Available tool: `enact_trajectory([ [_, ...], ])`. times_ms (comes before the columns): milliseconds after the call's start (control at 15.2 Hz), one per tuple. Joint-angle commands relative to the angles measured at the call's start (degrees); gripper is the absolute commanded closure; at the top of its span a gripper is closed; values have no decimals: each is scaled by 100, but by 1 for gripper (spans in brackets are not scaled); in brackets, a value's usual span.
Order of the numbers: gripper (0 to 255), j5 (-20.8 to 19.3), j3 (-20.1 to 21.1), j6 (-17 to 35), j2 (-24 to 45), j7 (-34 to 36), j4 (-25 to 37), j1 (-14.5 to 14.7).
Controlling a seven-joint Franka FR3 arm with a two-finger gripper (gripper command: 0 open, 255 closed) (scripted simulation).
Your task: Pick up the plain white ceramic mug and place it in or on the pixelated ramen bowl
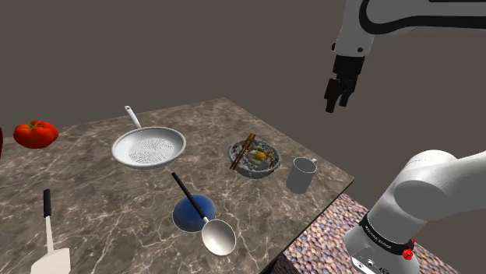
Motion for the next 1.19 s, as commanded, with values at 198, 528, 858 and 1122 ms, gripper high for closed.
enact_trajectory([
  [198, 0, 158, 219, 364, -49, 95, -458, 183],
  [528, 0, 454, 609, 1010, -10, 254, -1133, 529],
  [858, 0, 785, 1033, 1726, 209, 419, -1687, 920],
  [1122, 0, 1064, 1397, 2360, 542, 556, -2030, 1254],
])
